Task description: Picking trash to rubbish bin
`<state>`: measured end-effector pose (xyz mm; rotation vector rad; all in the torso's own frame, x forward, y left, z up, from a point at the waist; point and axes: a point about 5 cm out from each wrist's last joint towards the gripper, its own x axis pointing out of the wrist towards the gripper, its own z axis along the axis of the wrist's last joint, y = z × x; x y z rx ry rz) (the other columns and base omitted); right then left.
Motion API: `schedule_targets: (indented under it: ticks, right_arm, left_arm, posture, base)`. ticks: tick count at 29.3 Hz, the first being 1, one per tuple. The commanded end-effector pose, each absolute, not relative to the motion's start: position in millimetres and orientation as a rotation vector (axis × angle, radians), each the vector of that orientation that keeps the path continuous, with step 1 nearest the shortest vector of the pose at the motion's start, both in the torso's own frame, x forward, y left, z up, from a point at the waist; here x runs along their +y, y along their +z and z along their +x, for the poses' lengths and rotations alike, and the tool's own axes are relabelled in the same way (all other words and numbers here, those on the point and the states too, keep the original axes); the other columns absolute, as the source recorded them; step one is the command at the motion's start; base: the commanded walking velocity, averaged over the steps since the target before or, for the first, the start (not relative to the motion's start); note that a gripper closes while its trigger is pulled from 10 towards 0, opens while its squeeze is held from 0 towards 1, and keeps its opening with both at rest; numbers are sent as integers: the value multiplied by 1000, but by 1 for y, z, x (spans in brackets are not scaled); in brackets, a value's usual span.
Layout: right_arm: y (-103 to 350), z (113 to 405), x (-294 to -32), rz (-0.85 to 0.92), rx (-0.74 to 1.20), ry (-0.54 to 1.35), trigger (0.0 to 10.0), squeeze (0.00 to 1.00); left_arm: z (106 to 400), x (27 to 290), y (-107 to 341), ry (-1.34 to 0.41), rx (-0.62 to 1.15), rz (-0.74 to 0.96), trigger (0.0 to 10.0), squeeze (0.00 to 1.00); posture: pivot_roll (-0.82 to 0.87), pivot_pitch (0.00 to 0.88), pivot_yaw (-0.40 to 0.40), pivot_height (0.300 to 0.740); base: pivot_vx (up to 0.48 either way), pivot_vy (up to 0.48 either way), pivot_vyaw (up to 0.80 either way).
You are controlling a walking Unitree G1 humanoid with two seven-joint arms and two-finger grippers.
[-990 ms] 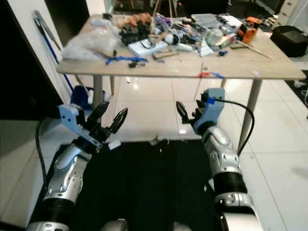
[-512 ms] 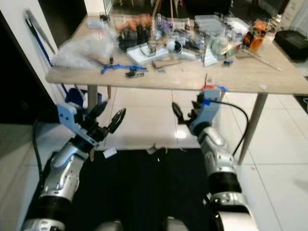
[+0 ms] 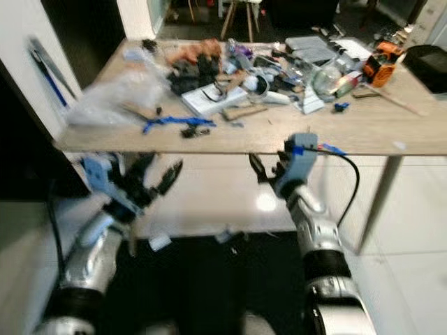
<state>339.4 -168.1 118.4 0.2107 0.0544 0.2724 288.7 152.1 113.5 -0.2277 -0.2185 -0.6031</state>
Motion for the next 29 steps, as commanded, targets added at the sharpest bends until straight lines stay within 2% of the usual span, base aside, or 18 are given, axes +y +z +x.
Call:
schedule_targets:
  ticks: [1,6,15,23,29]
  right_arm:
    - [113,340,-167,211,81,256,10000,0]
    - [110,341,-172,210,104,221,10000,0]
    - [107,342,-174,213,122,208,10000,0]
    - [106,343,-175,188,132,196,10000,0]
    - [100,342,-181,118,200,196,10000,0]
  left_arm:
    - [287,155,112,-600,-219,-226,10000,0]
    - [286,155,113,-617,-223,-211,10000,0]
    - [284,153,113,-638,-228,-190,10000,0]
    - [282,152,114,-644,-234,-185,10000,0]
    - [278,153,115,-683,-228,-144,10000,0]
  posture:
    - [38,0,-45,740]
    - [38,0,-45,740]
    - [38,0,-45,740]
    - [38,0,-45,740]
    - [36,0,-45,740]
  base:
    - [379,0,0]
    - [376,0,0]
    - [358,0,-748]
    - [315,0,0]
    - [0,0,0]
